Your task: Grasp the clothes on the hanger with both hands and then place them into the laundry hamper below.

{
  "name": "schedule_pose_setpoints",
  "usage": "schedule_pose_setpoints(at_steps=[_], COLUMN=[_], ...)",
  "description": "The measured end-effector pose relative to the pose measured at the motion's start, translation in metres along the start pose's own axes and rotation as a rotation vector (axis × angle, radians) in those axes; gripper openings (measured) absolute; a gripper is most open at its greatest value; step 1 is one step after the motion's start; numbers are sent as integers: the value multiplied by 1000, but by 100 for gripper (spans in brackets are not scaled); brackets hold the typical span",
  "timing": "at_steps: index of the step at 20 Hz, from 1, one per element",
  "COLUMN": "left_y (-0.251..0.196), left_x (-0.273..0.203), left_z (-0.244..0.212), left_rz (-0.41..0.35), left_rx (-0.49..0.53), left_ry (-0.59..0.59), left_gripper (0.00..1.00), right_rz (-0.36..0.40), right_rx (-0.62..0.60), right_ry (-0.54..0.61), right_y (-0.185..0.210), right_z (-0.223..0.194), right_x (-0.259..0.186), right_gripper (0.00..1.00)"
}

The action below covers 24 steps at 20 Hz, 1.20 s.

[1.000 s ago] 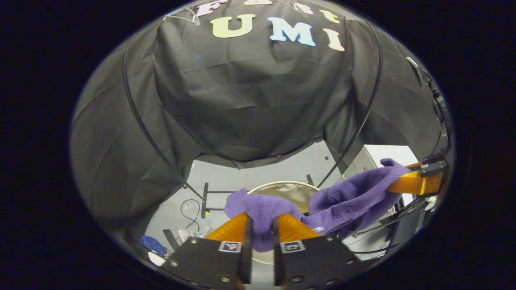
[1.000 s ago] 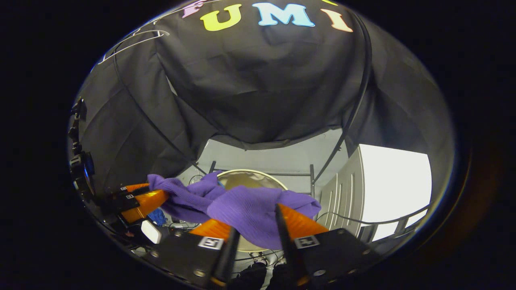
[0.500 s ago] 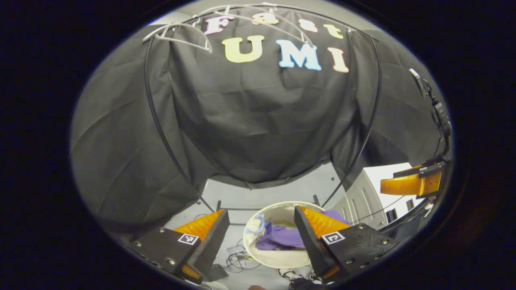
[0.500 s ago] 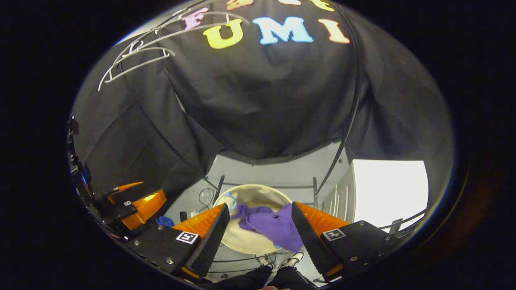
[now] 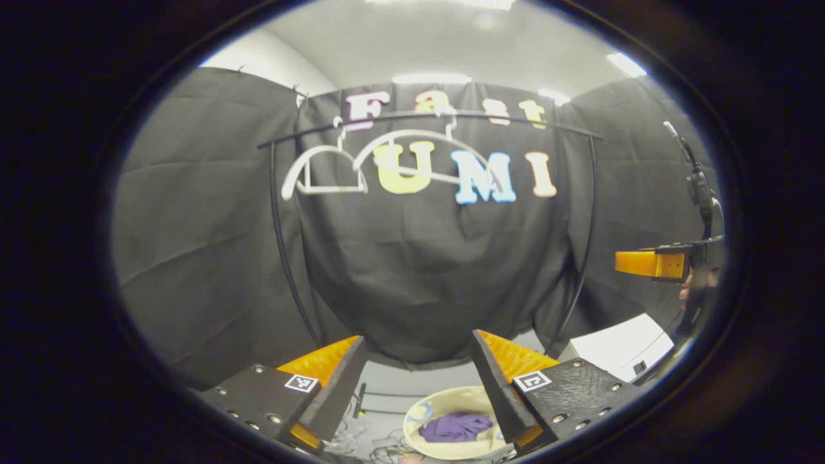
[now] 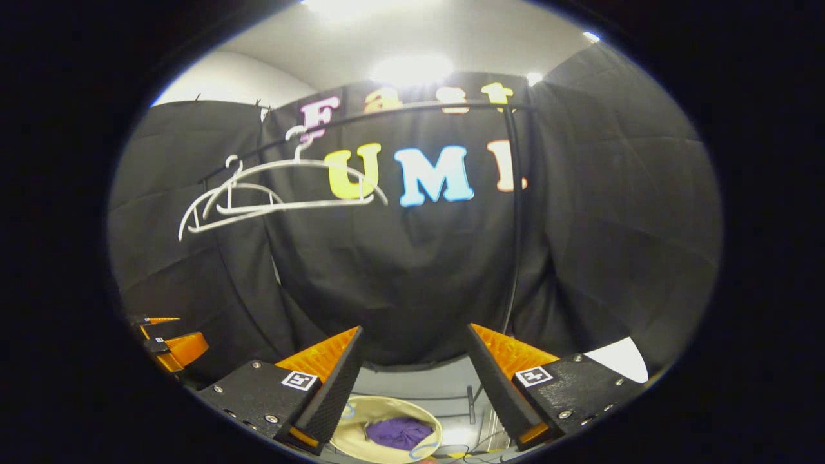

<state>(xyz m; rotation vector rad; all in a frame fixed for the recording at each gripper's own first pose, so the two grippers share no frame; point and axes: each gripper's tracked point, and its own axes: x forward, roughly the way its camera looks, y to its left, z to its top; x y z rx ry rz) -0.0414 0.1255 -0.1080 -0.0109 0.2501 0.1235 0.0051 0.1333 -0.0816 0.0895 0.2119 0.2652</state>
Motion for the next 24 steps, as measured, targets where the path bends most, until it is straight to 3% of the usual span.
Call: schedule_pose_setpoints(at_steps=[2,6,7,9,10,11,13,14,15,21,24], left_y=[9,22,27,35,39,40,39,36,33,15,23], left_x=[-10,-33,-38,-49,-51,-51,-48,-46,-44,-42,-48], left_z=[40,96,102,105,104,101,92,89,88,84,72], left_rz=[25,36,38,44,48,45,38,33,27,-7,7], left_rx=[-10,-65,-72,-71,-66,-62,-55,-50,-44,-37,-59], left_ry=[-90,-227,-250,-275,-280,-279,-261,-257,-252,-257,-239], left_gripper=[98,98,98,97,97,97,97,97,97,93,98], right_rz=[-31,-77,-89,-116,-129,-142,-156,-161,-163,-124,-101], right_rx=[-21,-45,-54,-72,-77,-78,-63,-57,-50,-50,-31], right_ry=[-103,-236,-249,-248,-243,-233,-229,-229,-226,-213,-213], right_y=[-6,-11,-13,-22,-26,-30,-34,-36,-37,-21,-7], right_z=[34,85,89,86,83,79,75,75,75,89,93], right_x=[-8,-42,-48,-57,-58,-59,-60,-59,-57,-36,-31], right_gripper=[100,91,99,91,95,91,95,91,95,91,92])
